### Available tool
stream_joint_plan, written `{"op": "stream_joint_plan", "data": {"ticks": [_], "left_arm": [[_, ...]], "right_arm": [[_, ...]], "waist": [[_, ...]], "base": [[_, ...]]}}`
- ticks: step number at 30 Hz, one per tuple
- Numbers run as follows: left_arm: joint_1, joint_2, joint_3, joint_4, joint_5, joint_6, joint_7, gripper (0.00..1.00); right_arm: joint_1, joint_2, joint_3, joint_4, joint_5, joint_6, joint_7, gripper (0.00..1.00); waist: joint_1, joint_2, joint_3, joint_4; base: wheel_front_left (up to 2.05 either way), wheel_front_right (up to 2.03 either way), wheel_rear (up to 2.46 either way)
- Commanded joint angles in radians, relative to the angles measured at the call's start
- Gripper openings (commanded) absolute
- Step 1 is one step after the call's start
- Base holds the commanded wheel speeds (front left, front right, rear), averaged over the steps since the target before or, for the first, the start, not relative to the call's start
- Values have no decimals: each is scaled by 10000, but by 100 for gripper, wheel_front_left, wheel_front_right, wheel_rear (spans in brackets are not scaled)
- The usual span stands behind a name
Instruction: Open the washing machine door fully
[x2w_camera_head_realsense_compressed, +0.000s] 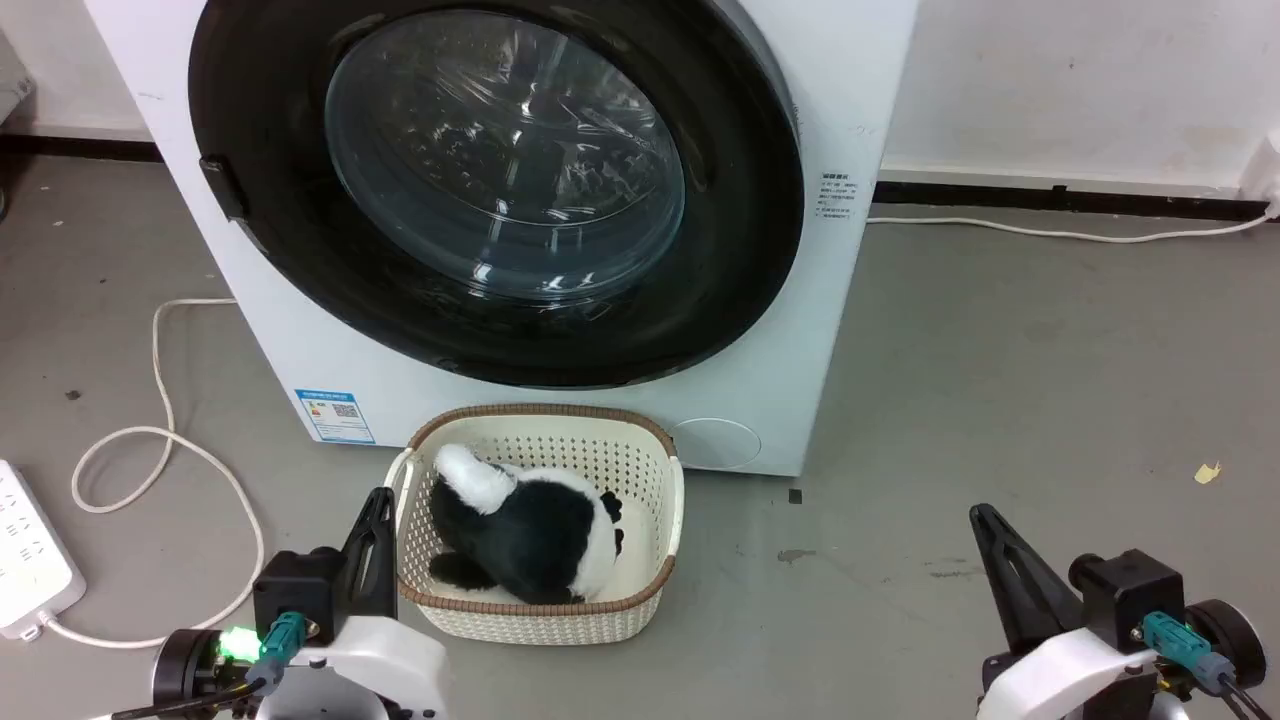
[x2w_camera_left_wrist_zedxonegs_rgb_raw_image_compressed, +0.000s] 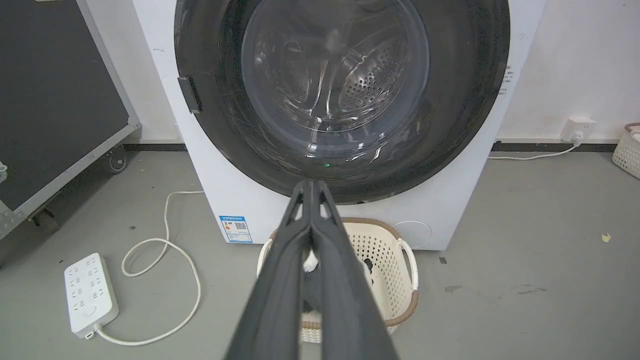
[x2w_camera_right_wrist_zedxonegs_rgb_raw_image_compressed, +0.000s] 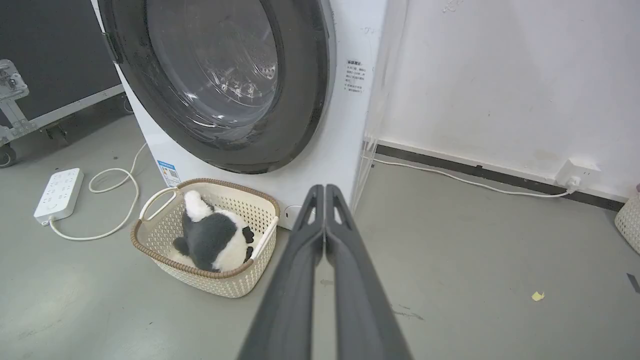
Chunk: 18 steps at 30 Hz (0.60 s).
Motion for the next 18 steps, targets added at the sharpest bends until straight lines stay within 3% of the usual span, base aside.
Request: {"op": "stream_joint_plan", "data": {"ticks": [1, 18], "left_arm": [[144, 3, -16, -39, 89, 24, 3, 0], [144, 3, -16, -39, 89, 24, 3, 0]], "right_arm": [[-118, 40, -7, -47, -76, -13, 5, 0], [-118, 40, -7, -47, -76, -13, 5, 0]], "waist": [[0, -1, 0, 0], [0, -1, 0, 0]], "base": [[0, 0, 0], [0, 0, 0]]}}
